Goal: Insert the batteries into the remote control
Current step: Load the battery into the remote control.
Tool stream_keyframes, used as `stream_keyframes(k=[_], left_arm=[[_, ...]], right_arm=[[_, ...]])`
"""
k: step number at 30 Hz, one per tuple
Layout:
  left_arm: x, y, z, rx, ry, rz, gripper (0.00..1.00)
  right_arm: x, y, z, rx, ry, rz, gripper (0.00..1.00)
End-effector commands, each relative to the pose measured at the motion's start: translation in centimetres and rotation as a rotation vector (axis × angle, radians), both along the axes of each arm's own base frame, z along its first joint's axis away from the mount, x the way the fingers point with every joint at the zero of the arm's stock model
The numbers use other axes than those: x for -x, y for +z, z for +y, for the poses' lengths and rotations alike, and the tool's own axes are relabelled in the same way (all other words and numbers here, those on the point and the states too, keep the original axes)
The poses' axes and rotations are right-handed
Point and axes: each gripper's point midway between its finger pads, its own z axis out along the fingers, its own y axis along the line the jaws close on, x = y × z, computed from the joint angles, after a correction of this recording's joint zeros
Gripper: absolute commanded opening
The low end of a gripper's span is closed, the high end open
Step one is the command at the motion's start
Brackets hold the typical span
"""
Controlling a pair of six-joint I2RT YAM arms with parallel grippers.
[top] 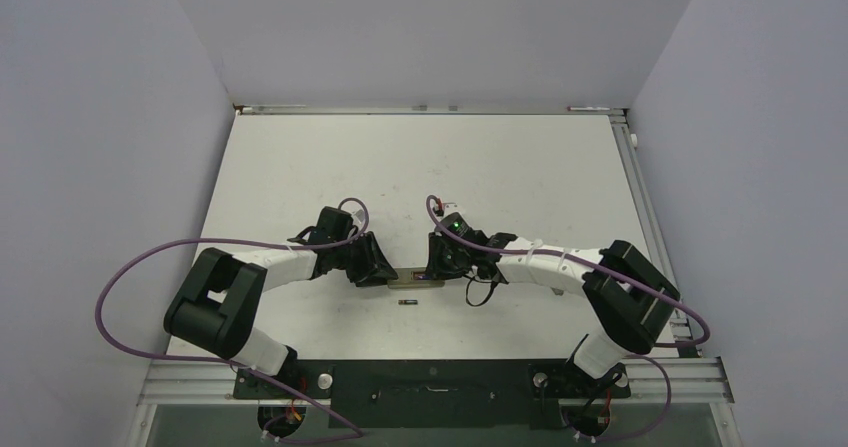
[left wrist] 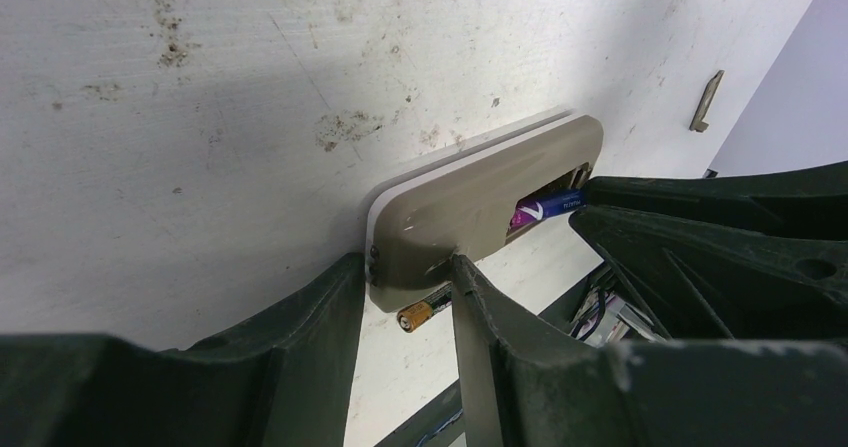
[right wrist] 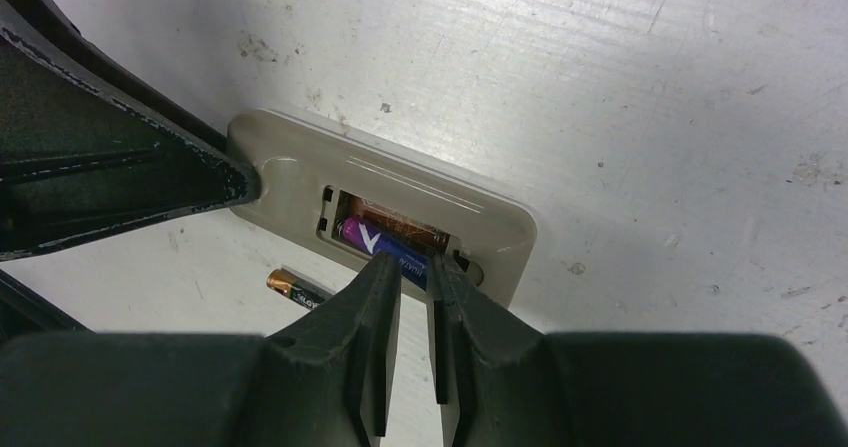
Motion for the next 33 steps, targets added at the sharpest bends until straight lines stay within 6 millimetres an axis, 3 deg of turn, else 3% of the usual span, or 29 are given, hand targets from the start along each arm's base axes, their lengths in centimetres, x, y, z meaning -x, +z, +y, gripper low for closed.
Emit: stream_keyframes(k=[1, 11, 33], left_arm=[[-0.7, 0.1, -0.4, -0.004, -0.020, -0.034, 0.34], [-0.8, 0.1, -0.5, -0.004, -0.022, -0.033, 0.34], [-0.7, 0.2, -0.5, 0.001, -0.023, -0.035, 0.34]], right_arm=[[0.0, -0.1, 0.9, -0.040, 0.012, 0.009, 0.17], [0.8, -1.0, 1.2, -0.031, 0.053, 0.043, 0.09], [3.2, -2.5, 0.9, 0.121, 0.113, 0.032, 0.09]])
